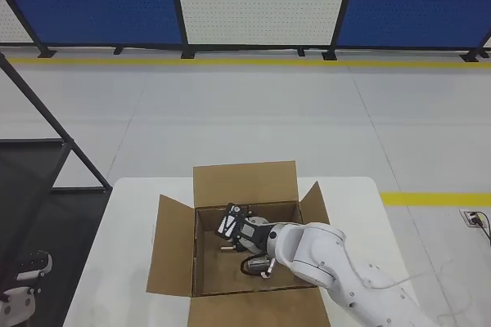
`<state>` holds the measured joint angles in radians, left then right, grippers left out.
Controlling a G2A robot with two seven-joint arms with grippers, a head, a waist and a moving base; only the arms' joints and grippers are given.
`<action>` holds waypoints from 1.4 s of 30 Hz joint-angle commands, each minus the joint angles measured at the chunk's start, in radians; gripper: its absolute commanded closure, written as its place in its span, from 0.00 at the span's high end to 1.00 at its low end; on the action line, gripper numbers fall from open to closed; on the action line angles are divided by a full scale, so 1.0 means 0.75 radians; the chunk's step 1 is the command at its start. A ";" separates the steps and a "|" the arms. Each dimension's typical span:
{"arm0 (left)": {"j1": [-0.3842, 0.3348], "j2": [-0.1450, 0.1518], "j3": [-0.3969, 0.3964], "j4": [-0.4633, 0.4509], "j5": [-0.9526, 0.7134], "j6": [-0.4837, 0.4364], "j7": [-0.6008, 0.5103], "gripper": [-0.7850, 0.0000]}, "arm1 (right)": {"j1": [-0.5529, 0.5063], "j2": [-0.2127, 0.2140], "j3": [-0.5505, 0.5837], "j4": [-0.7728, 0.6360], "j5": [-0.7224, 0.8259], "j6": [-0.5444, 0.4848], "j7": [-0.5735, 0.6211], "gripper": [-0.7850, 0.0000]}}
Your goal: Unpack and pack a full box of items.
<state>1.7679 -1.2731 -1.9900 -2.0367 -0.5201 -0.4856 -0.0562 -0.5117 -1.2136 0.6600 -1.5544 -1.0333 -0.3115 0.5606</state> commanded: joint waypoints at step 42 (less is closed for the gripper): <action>0.000 0.000 0.000 0.000 0.000 0.000 0.000 1.00 | 0.062 -0.271 -0.139 0.607 -0.056 0.251 -0.145 0.00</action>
<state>1.7679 -1.2731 -1.9900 -2.0367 -0.5201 -0.4856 -0.0562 -0.4663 -1.4133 0.5551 -1.1063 -1.0770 -0.1236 0.4543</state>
